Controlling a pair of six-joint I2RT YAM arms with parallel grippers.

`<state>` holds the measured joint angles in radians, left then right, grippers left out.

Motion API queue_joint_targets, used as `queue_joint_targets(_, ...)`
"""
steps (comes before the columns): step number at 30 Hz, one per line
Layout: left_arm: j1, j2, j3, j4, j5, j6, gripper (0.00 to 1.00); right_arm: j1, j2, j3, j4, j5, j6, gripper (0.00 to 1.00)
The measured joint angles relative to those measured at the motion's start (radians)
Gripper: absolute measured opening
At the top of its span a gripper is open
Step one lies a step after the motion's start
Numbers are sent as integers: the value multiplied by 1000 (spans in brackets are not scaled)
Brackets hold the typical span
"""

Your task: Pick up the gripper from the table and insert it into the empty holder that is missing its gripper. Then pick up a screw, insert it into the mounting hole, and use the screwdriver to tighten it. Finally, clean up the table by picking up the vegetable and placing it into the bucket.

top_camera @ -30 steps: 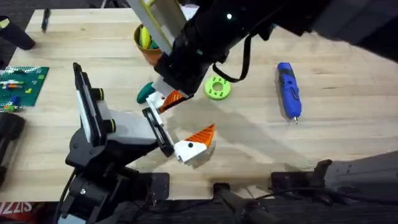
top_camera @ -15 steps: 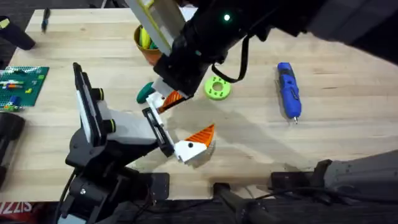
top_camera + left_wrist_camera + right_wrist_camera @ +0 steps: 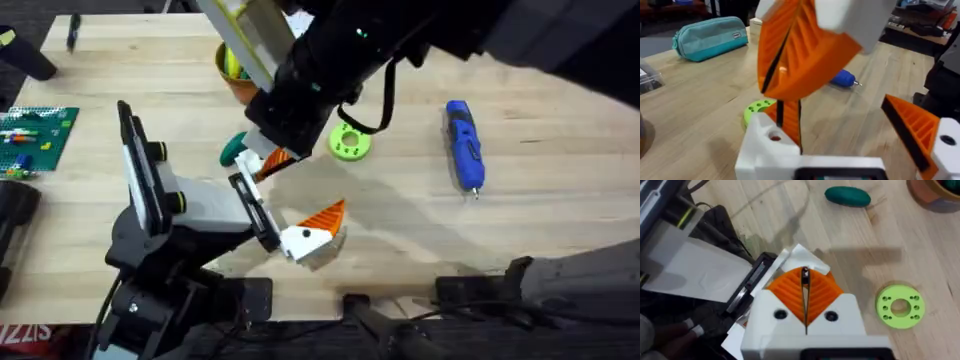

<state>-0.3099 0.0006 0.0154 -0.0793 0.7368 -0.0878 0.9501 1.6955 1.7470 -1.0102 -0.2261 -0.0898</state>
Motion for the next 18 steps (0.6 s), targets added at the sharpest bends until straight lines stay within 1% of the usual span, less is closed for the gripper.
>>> queue_joint_targets(10,0,0,0,0,0,0,986,0,42,0,0,-1,0,8)
queue_joint_targets(18,0,0,0,0,0,0,986,0,44,0,0,-1,0,8)
